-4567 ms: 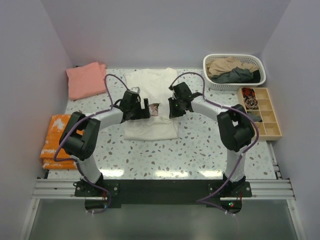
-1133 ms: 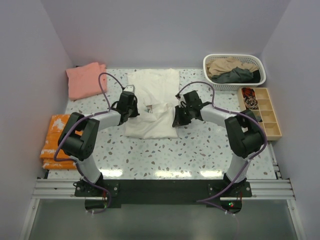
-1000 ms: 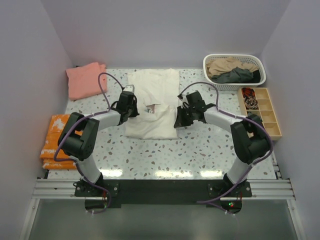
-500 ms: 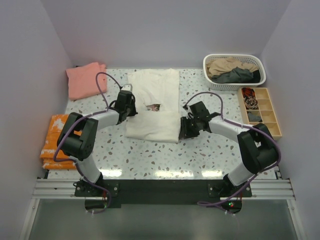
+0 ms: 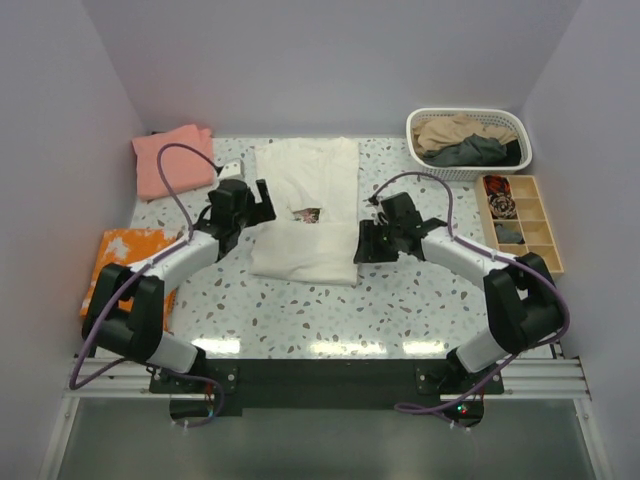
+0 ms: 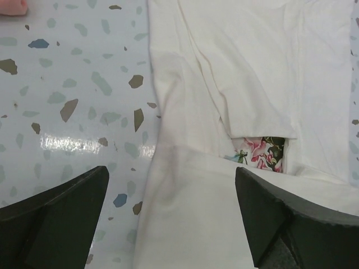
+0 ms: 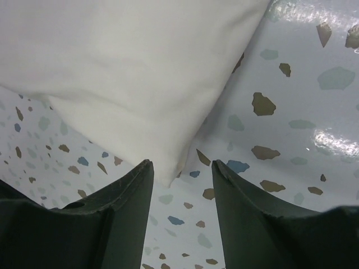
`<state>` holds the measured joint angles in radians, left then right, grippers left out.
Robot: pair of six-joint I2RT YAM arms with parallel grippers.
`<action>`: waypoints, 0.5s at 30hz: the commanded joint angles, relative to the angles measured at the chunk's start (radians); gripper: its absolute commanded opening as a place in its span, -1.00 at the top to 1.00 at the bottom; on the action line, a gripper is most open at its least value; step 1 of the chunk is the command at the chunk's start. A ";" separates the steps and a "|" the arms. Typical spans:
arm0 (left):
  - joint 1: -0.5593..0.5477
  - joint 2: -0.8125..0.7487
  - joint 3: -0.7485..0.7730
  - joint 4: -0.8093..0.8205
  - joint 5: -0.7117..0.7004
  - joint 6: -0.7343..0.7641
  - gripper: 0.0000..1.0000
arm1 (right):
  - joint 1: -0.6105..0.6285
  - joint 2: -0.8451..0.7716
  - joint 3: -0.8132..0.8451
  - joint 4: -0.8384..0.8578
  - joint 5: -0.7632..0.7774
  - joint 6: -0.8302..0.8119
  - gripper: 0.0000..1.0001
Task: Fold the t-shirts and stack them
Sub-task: Fold the tshirt
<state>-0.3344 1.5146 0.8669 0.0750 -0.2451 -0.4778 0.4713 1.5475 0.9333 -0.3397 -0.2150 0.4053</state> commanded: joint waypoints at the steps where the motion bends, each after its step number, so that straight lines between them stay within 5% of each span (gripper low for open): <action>1: 0.006 -0.068 -0.116 0.014 0.110 -0.048 -1.00 | 0.004 -0.024 -0.034 0.067 -0.070 0.050 -0.01; 15: 0.006 -0.225 -0.491 0.219 0.291 -0.145 -1.00 | 0.004 -0.003 -0.174 0.258 -0.170 0.175 -0.05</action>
<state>-0.3340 1.3201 0.4335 0.1970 -0.0277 -0.5701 0.4713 1.5448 0.7723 -0.1871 -0.3294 0.5255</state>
